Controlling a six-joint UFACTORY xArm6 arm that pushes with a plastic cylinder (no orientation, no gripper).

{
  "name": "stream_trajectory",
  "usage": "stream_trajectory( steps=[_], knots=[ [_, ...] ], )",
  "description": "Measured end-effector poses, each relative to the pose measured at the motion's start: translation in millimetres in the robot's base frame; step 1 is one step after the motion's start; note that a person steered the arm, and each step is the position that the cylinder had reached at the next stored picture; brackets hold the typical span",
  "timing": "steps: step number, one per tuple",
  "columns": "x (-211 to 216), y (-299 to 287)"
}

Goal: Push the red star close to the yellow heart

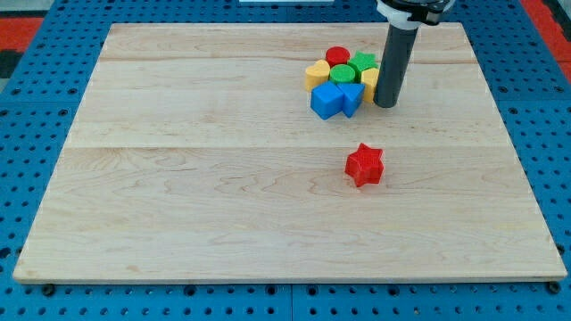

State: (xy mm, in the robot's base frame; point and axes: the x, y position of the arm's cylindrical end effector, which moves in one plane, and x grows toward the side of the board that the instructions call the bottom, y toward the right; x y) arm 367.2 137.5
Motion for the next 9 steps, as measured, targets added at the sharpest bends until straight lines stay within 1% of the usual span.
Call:
stream_trajectory(
  steps=[1,2,3,4,5,7,8,9],
  knots=[
    [0.0,23.5],
    [3.8,71.9],
    [60.7,62.6],
    [97.6,18.9],
    [101.0,-19.5],
    [114.1,-27.8],
    [122.7,-42.7],
    [144.4,-46.0]
  ],
)
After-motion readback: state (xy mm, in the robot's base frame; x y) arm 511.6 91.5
